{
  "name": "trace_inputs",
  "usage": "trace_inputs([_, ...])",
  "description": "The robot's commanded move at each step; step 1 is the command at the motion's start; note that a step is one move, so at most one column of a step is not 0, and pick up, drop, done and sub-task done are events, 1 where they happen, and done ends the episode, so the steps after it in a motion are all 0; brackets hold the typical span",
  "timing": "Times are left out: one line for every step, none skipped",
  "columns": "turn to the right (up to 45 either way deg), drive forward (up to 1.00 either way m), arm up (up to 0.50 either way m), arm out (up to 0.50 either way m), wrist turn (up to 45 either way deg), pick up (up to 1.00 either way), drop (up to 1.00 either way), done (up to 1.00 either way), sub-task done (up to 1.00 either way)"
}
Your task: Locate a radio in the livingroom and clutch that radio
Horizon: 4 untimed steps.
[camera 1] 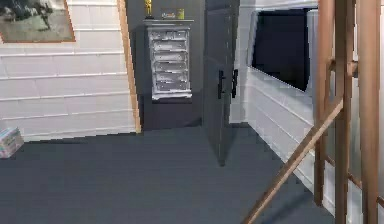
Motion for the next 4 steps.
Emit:
trace_inputs([0.0,1.00,0.00,0.00,0.0,0.00,0.00,0.00,0.00])
trace_inputs([-3.0,0.00,0.00,0.00,0.0,0.00,0.00,0.00,0.00])
trace_inputs([-27.0,0.00,0.00,0.00,0.0,0.00,0.00,0.00,0.00])
trace_inputs([0.0,0.05,0.00,0.00,0.0,0.00,0.00,0.00,0.00])
